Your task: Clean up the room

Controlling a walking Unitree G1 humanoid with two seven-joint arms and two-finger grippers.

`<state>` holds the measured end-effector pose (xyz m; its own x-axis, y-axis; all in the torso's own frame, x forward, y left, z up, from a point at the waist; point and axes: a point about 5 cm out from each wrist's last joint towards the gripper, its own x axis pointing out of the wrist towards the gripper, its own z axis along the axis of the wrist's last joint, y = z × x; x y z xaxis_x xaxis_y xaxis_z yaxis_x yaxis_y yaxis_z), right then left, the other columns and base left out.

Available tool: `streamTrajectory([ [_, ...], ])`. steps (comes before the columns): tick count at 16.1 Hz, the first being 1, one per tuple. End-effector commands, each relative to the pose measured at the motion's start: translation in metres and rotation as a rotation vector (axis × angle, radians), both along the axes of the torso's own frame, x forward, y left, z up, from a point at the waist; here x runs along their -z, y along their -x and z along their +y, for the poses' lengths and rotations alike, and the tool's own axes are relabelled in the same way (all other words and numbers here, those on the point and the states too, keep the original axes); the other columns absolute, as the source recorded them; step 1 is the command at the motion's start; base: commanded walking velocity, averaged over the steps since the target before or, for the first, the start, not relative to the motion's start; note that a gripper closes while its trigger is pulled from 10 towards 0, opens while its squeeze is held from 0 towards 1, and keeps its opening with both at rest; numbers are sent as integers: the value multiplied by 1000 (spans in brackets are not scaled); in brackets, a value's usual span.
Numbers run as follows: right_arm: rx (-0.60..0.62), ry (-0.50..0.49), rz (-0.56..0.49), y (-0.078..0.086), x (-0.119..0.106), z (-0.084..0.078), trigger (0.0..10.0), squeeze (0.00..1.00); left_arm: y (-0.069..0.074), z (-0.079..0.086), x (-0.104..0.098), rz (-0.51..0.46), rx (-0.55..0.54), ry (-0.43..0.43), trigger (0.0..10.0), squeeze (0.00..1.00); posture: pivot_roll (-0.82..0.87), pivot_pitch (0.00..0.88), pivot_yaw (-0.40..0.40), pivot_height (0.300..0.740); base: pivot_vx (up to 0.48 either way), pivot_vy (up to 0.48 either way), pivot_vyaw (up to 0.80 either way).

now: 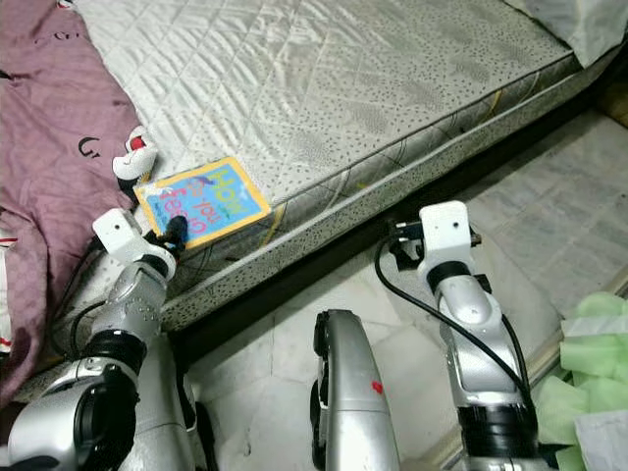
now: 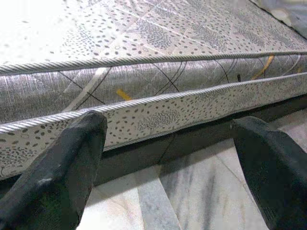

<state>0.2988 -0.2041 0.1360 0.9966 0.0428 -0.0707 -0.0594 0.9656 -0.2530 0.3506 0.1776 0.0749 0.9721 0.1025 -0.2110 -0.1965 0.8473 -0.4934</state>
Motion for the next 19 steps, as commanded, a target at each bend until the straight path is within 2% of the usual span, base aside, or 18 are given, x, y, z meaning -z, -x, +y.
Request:
streamTrajectory([
  [1,7,2,13,0,4,0,10000,0,-2,0,-3,-18,8,-20,0,0,-136,146,-32,511,0,0,0],
  [5,13,7,1,-2,4,0,10000,0,-3,3,-7,-75,-17,-35,0,0,-135,145,-30,511,0,0,0],
  [13,26,21,-29,-8,0,-2,10000,0,-4,6,-9,-112,-39,-50,0,0,-132,143,-33,511,0,0,0],
  [15,30,27,-41,-10,-2,-3,10000,0,-4,11,-14,-153,-78,-101,0,0,-133,139,-32,511,0,0,0],
  [16,39,31,-48,-11,-3,-5,10000,0,-3,17,-22,-179,-124,-205,0,0,-134,133,-31,511,0,0,0],
  [17,41,31,-49,-11,-3,-5,10000,0,-4,18,-26,-187,-135,-268,0,0,-134,133,-31,511,0,0,0],
  [19,43,31,-52,-12,-4,-6,10000,0,-5,19,-31,-188,-156,-321,0,0,-133,129,-31,511,0,0,0],
])
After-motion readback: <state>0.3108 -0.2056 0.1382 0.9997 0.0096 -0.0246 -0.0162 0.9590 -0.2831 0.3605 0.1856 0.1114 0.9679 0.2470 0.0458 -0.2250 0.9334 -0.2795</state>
